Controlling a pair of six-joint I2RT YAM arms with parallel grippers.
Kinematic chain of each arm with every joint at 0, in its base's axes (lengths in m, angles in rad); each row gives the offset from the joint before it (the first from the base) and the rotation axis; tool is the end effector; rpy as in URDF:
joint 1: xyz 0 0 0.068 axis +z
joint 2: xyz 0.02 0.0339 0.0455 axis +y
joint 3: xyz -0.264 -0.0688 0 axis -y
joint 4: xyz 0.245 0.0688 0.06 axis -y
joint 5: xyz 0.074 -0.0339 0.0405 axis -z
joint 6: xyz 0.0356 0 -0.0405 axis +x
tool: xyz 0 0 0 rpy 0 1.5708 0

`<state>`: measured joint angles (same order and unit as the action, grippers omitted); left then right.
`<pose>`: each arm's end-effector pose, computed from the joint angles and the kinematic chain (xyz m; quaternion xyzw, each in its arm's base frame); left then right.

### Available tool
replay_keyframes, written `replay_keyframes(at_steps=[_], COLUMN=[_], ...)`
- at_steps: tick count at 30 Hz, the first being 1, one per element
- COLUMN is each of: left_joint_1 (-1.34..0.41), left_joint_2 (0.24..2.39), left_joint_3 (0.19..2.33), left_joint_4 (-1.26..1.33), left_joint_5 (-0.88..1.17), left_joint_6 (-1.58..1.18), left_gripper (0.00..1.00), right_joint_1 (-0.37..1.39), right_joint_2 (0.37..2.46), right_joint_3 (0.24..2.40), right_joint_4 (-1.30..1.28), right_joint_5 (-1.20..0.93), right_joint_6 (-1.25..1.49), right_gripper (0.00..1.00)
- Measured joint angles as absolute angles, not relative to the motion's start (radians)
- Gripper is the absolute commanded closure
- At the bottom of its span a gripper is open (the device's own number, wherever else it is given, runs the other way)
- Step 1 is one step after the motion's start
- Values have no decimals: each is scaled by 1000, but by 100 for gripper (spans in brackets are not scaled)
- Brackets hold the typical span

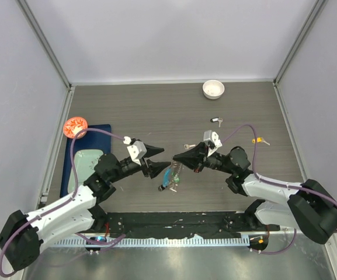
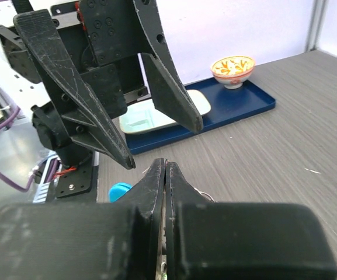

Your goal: Put the keys on the keyring

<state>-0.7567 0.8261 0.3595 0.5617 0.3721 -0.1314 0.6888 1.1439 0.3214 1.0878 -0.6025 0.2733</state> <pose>0.1318 -0.1423 0.2612 0.3336 0.5869 -0.4247 0.6032 0.1578 0.1561 0.2422 -0.3503 0.5189 0.5108 0.5892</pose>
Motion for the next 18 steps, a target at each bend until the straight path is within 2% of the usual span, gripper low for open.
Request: replay_keyframes(at_steps=[7,14,18], left_joint_1=[-741,-719,-717], left_joint_2=[882,932,948], left_joint_3=[361,367,385], left_joint_4=[588,594,594], left_joint_5=[474,531,560], left_joint_6=[-139,-150,-153], left_gripper=[51,70,77], right_joint_1=[663,649,645], right_joint_2=[1246,1277,1277], right_joint_3=[318,316,316], right_joint_4=[1214,1240,1257], right_joint_5=[-701,-749,-758], right_joint_6=[366,417,423], right_gripper=[99,99,99])
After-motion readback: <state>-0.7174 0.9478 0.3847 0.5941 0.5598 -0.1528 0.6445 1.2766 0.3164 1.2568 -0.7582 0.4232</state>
